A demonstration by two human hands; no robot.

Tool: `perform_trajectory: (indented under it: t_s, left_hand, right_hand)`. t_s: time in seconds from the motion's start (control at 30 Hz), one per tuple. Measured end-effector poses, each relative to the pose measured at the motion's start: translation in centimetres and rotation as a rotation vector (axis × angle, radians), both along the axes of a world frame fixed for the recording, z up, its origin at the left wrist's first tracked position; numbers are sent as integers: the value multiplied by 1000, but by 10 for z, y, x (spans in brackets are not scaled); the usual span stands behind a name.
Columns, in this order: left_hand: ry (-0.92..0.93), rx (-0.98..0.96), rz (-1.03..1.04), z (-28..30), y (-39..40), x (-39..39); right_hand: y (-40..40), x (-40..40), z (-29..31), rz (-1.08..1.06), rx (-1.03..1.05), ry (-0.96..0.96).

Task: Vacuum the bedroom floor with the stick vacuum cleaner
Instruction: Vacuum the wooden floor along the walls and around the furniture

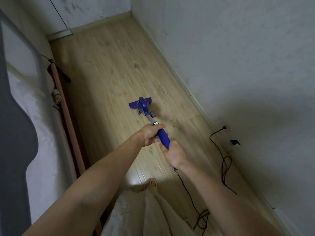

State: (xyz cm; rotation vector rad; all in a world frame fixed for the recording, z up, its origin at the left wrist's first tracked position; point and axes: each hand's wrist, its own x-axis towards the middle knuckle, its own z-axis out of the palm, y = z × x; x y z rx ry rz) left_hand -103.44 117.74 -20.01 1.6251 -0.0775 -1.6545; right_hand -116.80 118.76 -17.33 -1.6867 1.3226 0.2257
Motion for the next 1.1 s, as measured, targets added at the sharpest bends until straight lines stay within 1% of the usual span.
perform_trajectory:
  t_s: [0.27,0.57,0.7,0.8,0.93,1.1]
  left_hand:
    - [46,14,18,27,33,-74]
    - [93,-7,29,65,79,-158]
    - [141,2,10,75,95,-172]
    - [141,11,-12,76,97,-175]
    - [138,35,-53,77,86,-174]
    - [70,51,-7,70,64,-159]
  right_hand:
    - [23,-76,25,31,30,6]
    - [60,-158,81,89,71,-27]
    - [73,-177,108,78,123,-34]
    - [80,-184,113,72,128,-47]
    - [76,-182,104,46,105,-53]
    - [57,-160,83,18,112,-48]
